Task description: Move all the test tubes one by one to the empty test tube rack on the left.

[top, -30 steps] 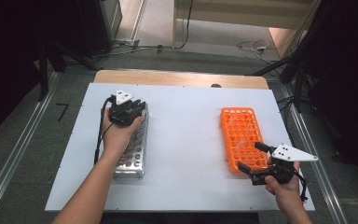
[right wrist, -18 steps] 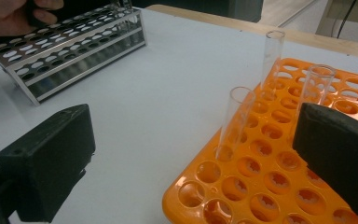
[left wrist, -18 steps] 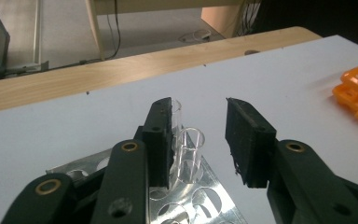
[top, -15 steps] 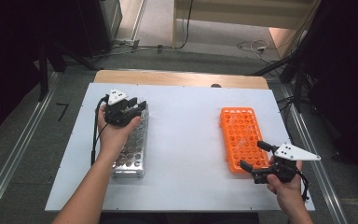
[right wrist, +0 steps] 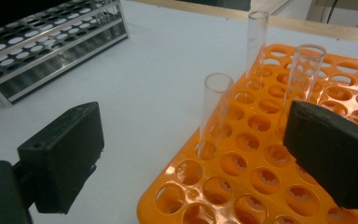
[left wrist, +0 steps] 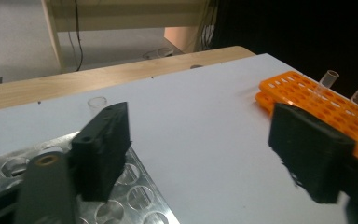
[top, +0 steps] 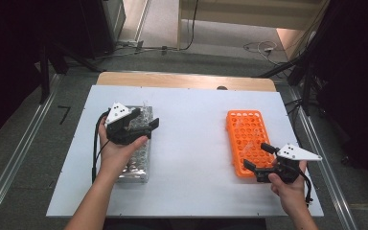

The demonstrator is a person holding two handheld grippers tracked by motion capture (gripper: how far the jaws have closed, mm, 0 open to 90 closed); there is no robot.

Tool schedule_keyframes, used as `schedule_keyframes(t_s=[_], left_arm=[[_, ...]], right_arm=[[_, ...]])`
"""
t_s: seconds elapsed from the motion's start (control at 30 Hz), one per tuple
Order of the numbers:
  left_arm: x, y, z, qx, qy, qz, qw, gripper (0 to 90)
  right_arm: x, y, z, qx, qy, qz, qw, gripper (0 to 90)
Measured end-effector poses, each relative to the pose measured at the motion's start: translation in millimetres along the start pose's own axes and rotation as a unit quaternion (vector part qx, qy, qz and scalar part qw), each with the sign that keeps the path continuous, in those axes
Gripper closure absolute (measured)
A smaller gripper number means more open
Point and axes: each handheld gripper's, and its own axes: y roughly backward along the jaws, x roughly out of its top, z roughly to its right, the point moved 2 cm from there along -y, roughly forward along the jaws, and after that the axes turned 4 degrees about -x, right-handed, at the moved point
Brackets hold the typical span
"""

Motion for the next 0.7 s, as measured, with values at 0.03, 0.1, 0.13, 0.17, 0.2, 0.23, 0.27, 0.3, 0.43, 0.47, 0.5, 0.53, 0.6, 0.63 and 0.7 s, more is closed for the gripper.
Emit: schedule_keyframes(t_s=[0.03,0.1,0.13,0.17,0.2,0.23,0.27,0.3,0.43,0.47,0.5,0.53,0.6,0.63,0.7], left_arm=[[-1.0,2.5,3.2,-0.004,-0.004,0.001,1.0,14.5],[-2.9,7.4,9.0,-0.012,-0.004,0.005,0.9999,12.1],[-3.7,9.9,11.5,-0.015,-0.005,0.006,0.9999,11.1],[-4.4,12.2,13.9,-0.017,-0.003,0.009,0.9998,10.2],[-4.8,14.3,15.9,-0.021,-0.003,0.012,0.9997,9.3],[-5.2,16.0,17.6,-0.024,-0.003,0.013,0.9996,8.0],[-5.5,17.0,19.2,-0.026,-0.003,0.012,0.9996,6.2],[-5.7,17.8,20.2,-0.03,-0.006,0.009,0.9995,3.5],[-8.0,22.5,24.5,-0.041,-0.005,0.012,0.9991,0.0],[-9.0,23.0,25.8,-0.043,-0.005,0.012,0.999,0.0],[-10.2,23.4,27.5,-0.047,-0.005,0.01,0.9988,0.0],[-11.4,23.4,29.7,-0.05,-0.006,0.009,0.9987,0.0],[-14.1,23.5,33.8,-0.058,-0.005,0.009,0.9983,0.0],[-15.7,23.1,36.1,-0.061,-0.006,0.006,0.9981,0.0],[-19.2,21.7,40.1,-0.064,-0.01,-0.001,0.9979,0.0]], right_arm=[[-0.9,-2.4,1.2,0.0,0.0,-0.003,1.0,4.8],[-2.8,-6.6,3.1,-0.005,-0.003,-0.009,0.9999,9.9],[-4.1,-8.7,3.9,-0.006,-0.004,-0.012,0.9999,12.5],[-5.3,-11.1,4.8,-0.007,-0.006,-0.015,0.9998,14.2],[-6.5,-13.6,5.4,-0.005,-0.008,-0.019,0.9998,16.2],[-7.6,-16.0,5.7,-0.006,-0.011,-0.023,0.9997,18.5],[-8.5,-18.2,6.0,-0.007,-0.015,-0.026,0.9995,21.6],[-9.0,-20.2,6.0,-0.008,-0.023,-0.03,0.9993,24.1],[-10.1,-27.0,7.4,-0.019,-0.033,-0.039,0.9985,34.5],[-10.6,-28.3,7.7,-0.023,-0.036,-0.043,0.9982,36.9],[-10.8,-29.3,7.9,-0.028,-0.036,-0.045,0.998,39.6],[-10.6,-29.7,8.0,-0.03,-0.037,-0.045,0.9979,42.2],[-10.3,-30.4,7.6,-0.028,-0.039,-0.048,0.9977,46.0],[-10.5,-30.9,7.2,-0.03,-0.036,-0.05,0.9976,48.3],[-10.7,-32.1,6.2,-0.034,-0.037,-0.054,0.9973,52.1]])
